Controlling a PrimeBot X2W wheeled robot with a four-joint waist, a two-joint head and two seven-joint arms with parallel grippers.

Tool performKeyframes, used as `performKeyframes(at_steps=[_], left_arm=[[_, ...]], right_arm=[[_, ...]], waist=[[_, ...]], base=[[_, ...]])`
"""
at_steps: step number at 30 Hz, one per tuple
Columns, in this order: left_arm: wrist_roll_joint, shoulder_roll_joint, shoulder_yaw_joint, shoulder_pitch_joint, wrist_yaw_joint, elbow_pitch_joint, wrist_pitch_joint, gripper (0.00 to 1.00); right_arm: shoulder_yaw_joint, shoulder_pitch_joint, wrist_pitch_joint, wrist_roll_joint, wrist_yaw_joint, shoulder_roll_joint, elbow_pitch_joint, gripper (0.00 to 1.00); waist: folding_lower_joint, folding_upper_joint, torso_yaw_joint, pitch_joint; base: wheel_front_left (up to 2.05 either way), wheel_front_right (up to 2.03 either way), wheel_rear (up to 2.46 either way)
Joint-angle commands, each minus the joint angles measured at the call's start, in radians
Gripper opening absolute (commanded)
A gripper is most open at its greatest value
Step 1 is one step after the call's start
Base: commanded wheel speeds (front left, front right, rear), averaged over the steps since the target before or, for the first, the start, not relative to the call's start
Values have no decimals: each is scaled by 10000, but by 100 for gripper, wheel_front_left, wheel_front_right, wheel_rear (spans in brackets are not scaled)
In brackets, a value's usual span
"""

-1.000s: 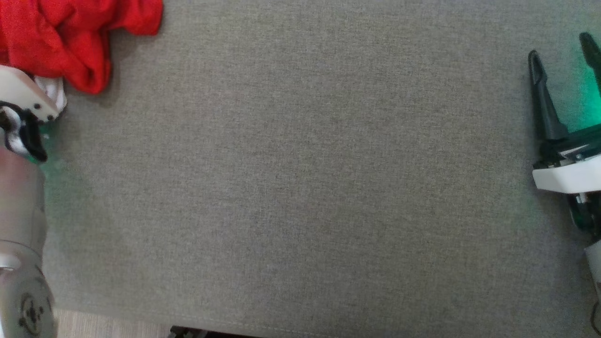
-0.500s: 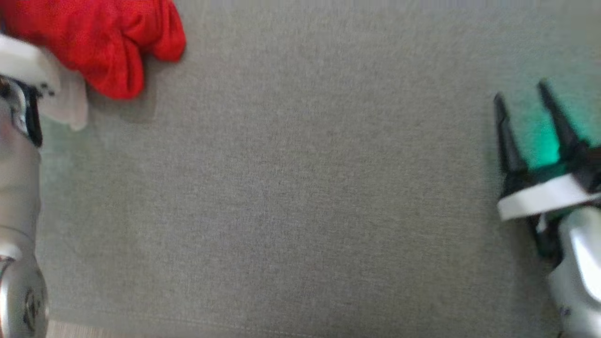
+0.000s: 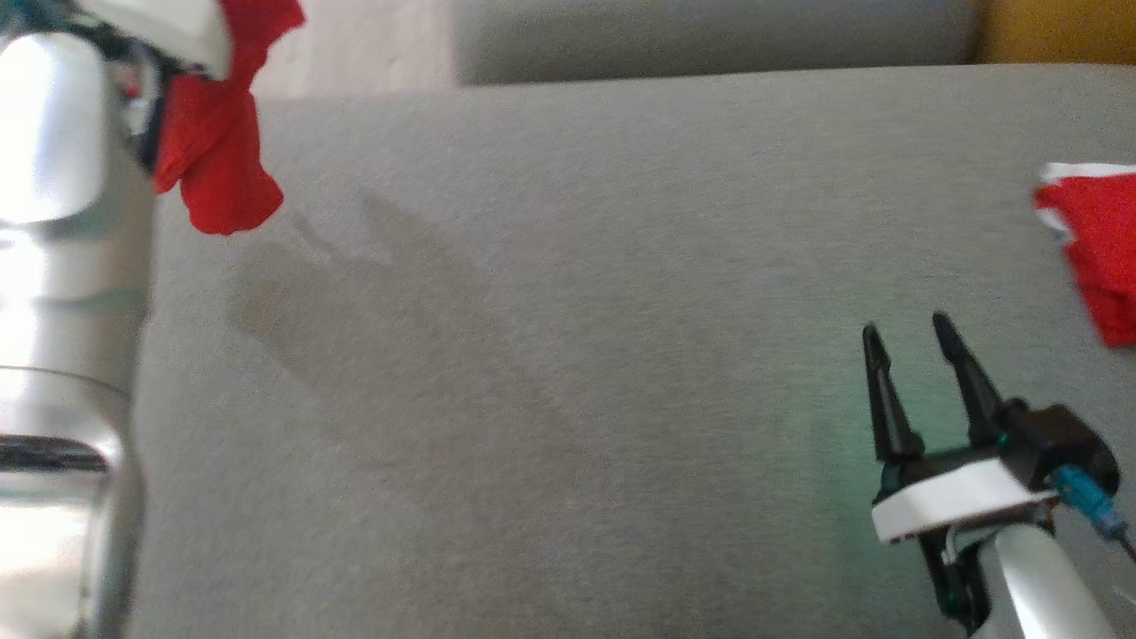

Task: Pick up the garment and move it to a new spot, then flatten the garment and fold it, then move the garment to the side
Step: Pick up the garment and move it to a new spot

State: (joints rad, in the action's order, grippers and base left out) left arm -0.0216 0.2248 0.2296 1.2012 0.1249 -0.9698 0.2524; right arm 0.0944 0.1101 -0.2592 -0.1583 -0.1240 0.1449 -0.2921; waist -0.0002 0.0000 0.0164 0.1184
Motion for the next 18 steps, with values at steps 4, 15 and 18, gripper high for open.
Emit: performKeyframes(at_steps=[4, 15, 18], left_arm=[[-718, -174, 750, 59, 50, 712, 19, 0], [-1487, -1404, 4521, -3246, 56, 1196, 81, 0], [-1709, -1639, 4888, -4782, 48, 2063, 88, 46]], right_arm=[[167, -88, -26, 66, -67, -106, 436, 100], [118, 12, -26, -71, -67, -458, 662, 100], [151, 64, -26, -133, -67, -602, 658, 100]], waist=[[2, 0, -1826, -1300], [2, 0, -3083, -227], [2, 0, -3145, 136]], base=[[0, 0, 0], [0, 0, 0], [0, 0, 0]])
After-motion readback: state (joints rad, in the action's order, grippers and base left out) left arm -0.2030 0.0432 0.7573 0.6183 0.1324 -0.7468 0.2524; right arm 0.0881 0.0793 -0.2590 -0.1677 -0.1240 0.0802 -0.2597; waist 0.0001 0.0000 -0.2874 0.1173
